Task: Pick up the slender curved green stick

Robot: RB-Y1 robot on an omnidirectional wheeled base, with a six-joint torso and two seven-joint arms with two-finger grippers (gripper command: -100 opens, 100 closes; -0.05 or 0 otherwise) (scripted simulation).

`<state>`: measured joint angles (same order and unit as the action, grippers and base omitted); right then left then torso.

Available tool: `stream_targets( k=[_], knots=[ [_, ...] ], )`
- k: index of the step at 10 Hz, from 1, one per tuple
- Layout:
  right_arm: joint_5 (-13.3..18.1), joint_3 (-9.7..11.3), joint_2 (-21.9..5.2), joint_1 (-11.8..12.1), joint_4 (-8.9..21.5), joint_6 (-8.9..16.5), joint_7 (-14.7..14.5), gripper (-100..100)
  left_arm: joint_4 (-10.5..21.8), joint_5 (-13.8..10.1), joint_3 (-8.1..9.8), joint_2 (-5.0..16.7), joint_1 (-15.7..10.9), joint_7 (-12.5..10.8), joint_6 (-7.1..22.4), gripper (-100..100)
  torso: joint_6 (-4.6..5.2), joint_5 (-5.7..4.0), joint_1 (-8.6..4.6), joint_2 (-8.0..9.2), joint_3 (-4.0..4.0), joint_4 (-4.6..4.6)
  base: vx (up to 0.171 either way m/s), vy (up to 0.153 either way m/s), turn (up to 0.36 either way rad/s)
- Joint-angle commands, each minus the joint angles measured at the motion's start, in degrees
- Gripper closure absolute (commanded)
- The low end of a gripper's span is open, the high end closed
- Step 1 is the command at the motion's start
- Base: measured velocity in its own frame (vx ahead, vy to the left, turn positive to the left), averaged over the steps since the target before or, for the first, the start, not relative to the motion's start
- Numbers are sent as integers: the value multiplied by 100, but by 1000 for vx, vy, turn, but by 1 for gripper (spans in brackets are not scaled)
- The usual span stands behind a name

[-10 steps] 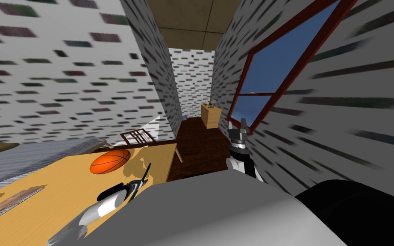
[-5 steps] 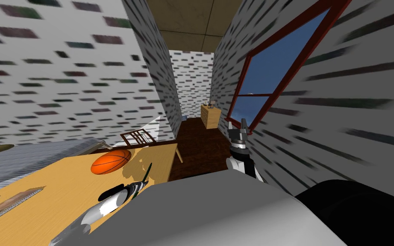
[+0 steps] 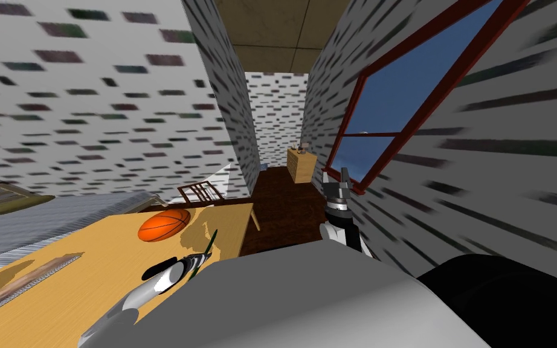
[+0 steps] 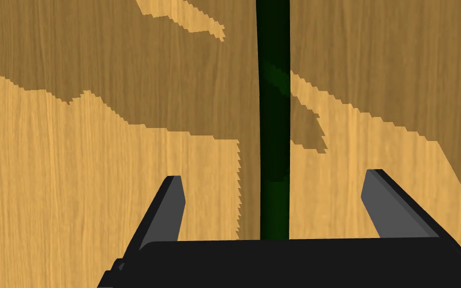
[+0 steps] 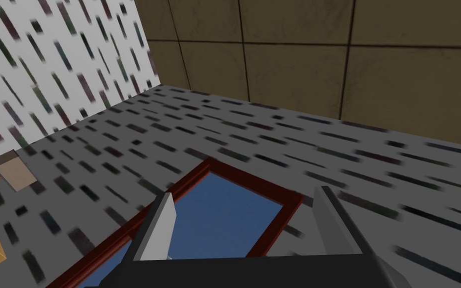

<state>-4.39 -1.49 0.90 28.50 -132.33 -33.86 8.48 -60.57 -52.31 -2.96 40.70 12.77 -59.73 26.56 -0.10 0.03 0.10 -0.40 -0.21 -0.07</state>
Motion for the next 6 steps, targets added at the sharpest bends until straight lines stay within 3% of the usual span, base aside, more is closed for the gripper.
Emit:
stream_targets(
  k=[1,2,4,5,6],
  knots=[
    [0,0,0,0,0,0,0,0,-36,78,207,-62,-1,273,63,-100,0,0,0,0,0,0,35,-2,-21],
    [0,0,0,0,0,0,0,0,-17,197,420,-330,-91,437,310,-100,1,0,0,7,3,1,69,5,188],
    [0,0,0,0,0,0,0,0,-17,197,705,-365,-91,757,310,-100,0,0,0,-3,-2,-1,51,-4,66],
    [0,0,0,-1,0,0,0,0,-17,197,705,-365,-91,884,310,-100,1,0,0,7,3,1,5,-1,-15],
    [0,0,0,-1,0,0,0,0,1,317,967,-643,-182,1073,557,-100,0,0,1,17,9,3,45,11,192]
  ],
)
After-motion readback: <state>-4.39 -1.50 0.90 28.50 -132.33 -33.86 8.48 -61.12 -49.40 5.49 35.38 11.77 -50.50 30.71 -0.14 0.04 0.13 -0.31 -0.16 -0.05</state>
